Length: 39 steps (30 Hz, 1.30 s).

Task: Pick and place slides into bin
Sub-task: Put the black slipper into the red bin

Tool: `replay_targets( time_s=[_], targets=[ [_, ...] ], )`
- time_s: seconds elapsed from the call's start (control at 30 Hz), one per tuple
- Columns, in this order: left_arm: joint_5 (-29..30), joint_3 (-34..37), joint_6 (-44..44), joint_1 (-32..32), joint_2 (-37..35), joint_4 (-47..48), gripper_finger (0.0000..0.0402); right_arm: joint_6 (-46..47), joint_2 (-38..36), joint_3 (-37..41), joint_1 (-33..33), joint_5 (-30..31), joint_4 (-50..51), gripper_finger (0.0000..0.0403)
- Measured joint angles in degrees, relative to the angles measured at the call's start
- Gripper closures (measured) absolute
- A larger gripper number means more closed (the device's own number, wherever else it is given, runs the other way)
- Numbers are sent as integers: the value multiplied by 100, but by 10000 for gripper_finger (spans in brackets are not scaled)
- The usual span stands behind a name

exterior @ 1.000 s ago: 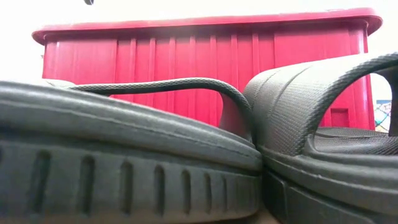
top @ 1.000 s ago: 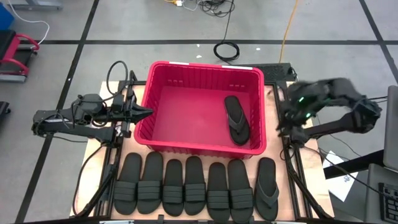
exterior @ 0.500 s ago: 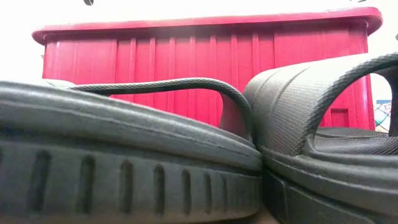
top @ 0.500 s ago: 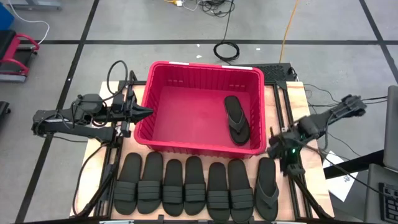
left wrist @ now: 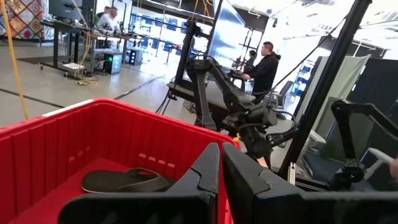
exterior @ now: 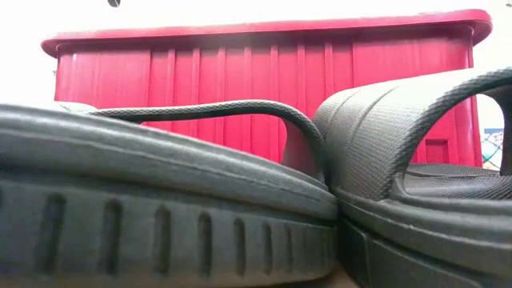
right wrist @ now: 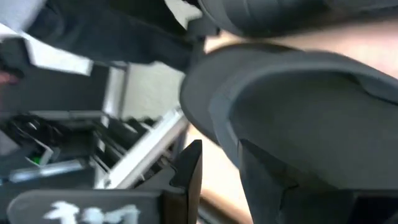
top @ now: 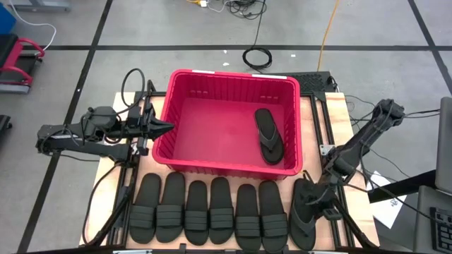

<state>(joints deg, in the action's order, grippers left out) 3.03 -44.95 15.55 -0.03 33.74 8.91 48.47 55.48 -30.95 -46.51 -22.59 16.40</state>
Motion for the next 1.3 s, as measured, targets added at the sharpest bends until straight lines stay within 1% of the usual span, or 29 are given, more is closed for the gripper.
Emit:
replay_targets(
  time_s=[0.07,0.13,0.33,0.47,0.57,0.73,0.9,0.97,1.03,1.1,1.13,1.17,1.2,1.3],
  targets=[
    [-1,0,0,0,0,0,380,121,132,161,-28,3,-547,303],
    [-37,0,9,0,0,2,380,108,263,170,-55,9,-656,296],
    [-157,0,117,0,2,40,380,-631,553,171,-56,4,-635,275],
    [-161,0,240,0,0,39,380,-1054,747,171,-56,0,-402,261],
    [-166,0,420,0,0,39,380,-1342,870,171,-54,-144,-371,248],
    [-166,0,482,0,0,39,380,-1637,1099,171,-61,-329,-374,229],
    [-164,0,546,0,0,37,380,-1663,1294,171,-104,-328,-430,228],
    [-160,0,553,0,0,37,380,-1632,1322,171,-100,-491,-453,241],
    [-155,0,511,0,1,35,380,-1448,1324,171,-82,-737,-515,272],
    [-150,0,420,0,0,35,380,-1196,1321,171,-76,-939,-521,324],
    [-148,0,379,0,0,35,380,-1147,1323,171,-76,-1067,-540,359],
    [-146,0,340,0,0,35,380,-1132,1323,173,-76,-1192,-601,379],
    [-144,0,288,0,0,35,380,-1076,1320,173,-76,-1234,-694,388],
    [-144,0,229,0,0,37,380,-846,1293,165,-77,-1290,-899,397]
  ],
)
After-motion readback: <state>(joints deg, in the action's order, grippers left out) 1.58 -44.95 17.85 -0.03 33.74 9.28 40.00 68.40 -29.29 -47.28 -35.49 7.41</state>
